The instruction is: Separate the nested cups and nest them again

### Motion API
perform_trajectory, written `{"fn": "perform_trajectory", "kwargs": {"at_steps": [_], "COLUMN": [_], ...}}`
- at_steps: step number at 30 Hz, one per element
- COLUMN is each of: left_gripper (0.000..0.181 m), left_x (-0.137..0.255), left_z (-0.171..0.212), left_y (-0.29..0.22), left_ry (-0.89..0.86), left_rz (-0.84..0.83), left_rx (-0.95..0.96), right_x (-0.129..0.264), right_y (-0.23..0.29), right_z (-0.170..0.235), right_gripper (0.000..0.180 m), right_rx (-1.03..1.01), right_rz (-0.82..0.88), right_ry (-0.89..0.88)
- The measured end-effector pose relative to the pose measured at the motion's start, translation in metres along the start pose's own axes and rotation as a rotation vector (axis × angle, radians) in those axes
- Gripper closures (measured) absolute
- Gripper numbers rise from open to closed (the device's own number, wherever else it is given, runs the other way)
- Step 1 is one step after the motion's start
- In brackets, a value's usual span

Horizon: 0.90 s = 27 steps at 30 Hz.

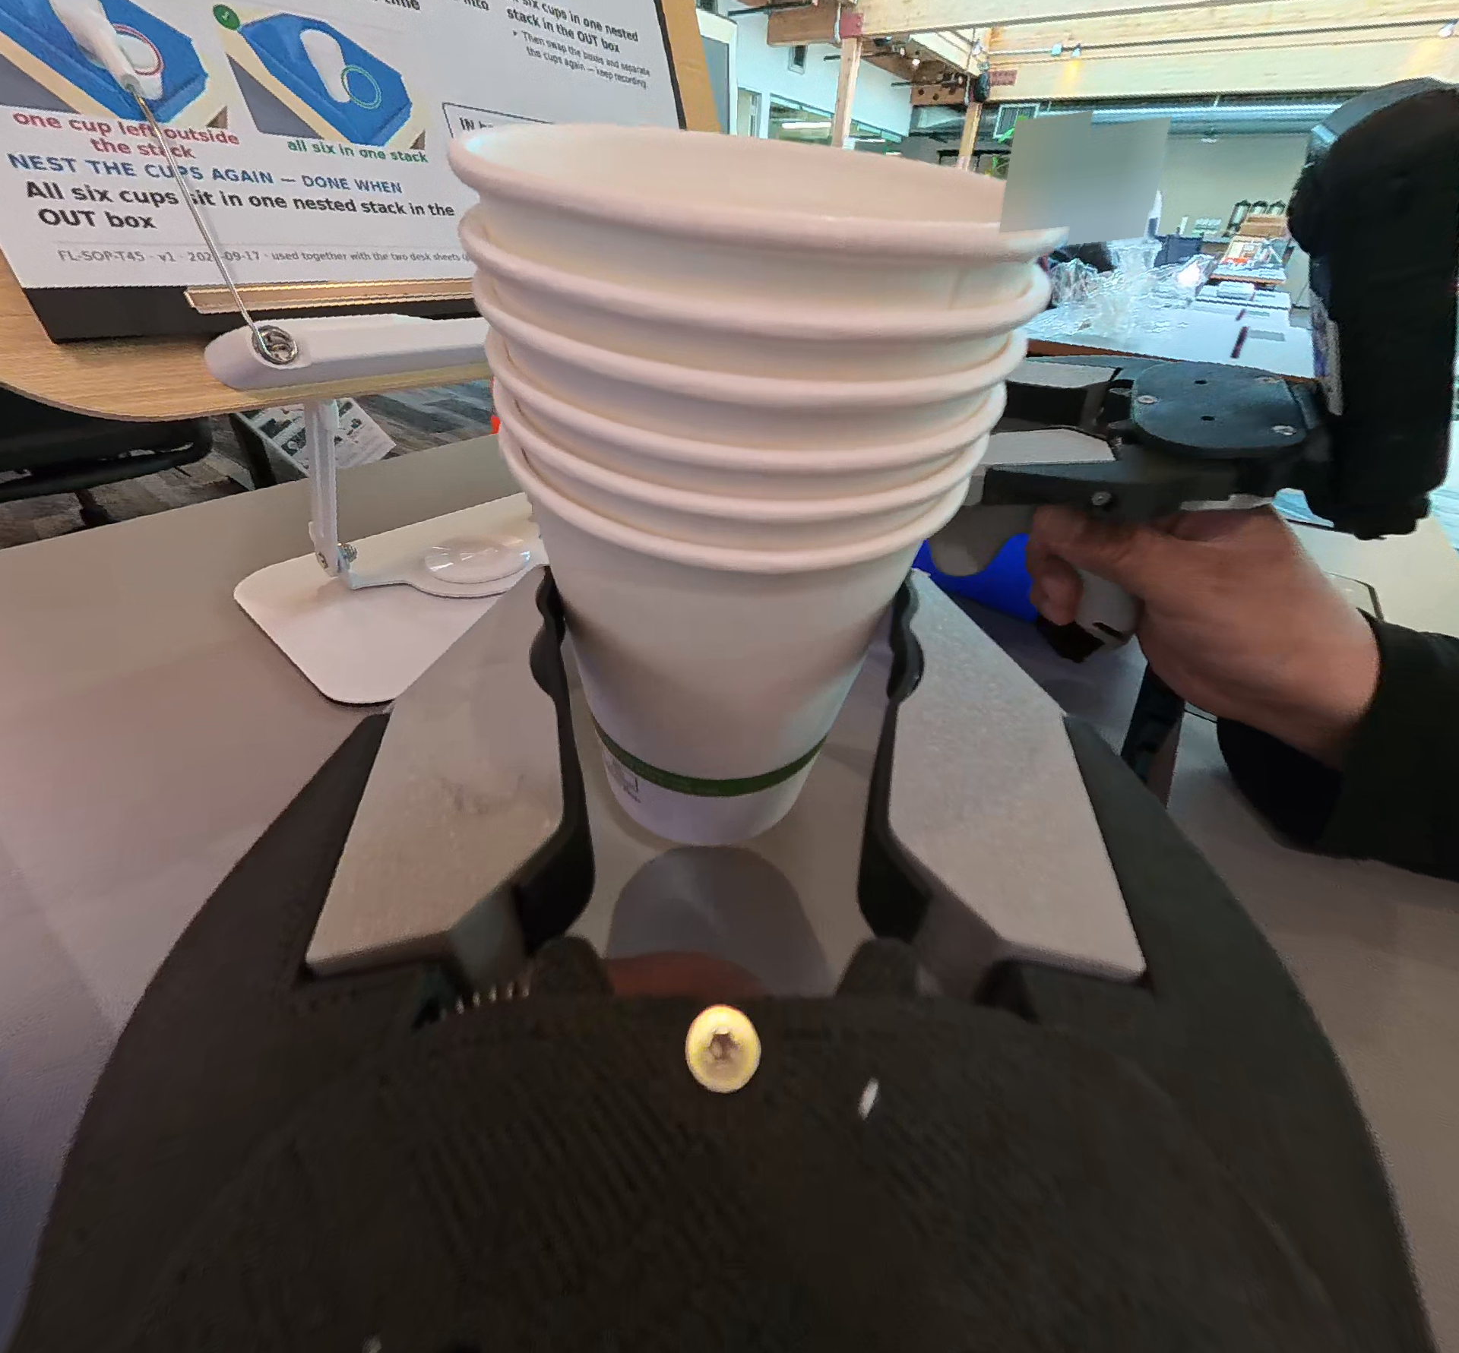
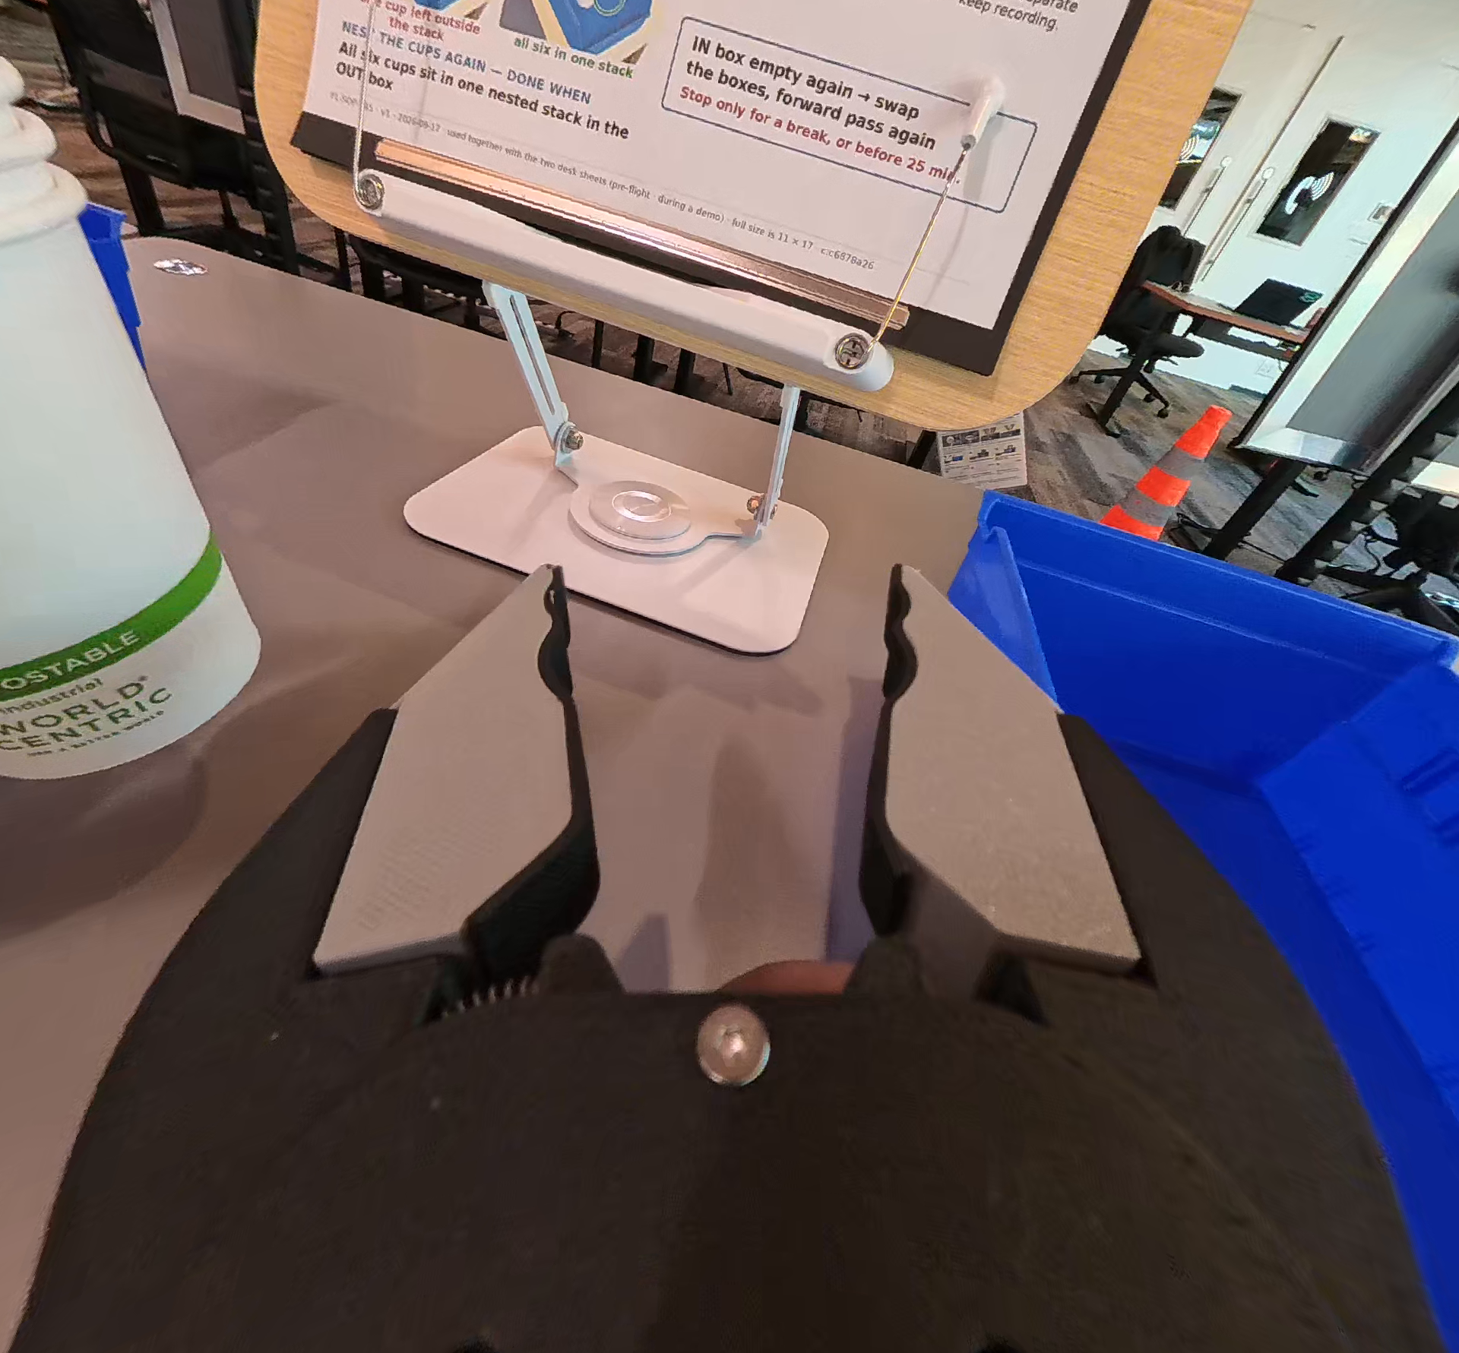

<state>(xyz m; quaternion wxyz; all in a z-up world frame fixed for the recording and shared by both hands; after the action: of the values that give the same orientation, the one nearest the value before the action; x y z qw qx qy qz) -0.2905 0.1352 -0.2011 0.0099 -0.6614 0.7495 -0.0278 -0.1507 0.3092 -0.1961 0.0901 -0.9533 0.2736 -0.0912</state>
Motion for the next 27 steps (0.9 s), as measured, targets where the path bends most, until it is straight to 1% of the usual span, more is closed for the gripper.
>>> {"fn": "perform_trajectory", "kwargs": {"at_steps": [11, 27], "left_gripper": [0.099, 0.099], "left_x": [-0.0031, -0.0045], "left_z": [0.0029, 0.0049], "left_y": [-0.0033, -0.0015], "left_ry": [0.030, 0.047], "left_rz": [0.002, -0.035], "left_rx": [-0.024, -0.035], "right_x": [0.0039, 0.0054], "right_y": [0.0030, 0.0040], "right_z": [-0.0042, -0.0047], "right_gripper": [0.101, 0.104], "right_rx": [-0.010, -0.005], "right_rz": [-0.030, -0.026], "right_ry": [-0.020, -0.022]}}
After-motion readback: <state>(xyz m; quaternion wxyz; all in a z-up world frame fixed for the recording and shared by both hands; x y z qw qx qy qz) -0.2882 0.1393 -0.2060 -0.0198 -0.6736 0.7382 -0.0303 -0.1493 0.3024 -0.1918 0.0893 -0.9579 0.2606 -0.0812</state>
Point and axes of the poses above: each gripper's, where its closed fingertips meet, x back along the fingers, z out of its underside, y = z × x across the jaws, the point moved 8 cm from there along x, back along the fingers, and after that the axes turned 1 degree about y, right-handed, at the moved point
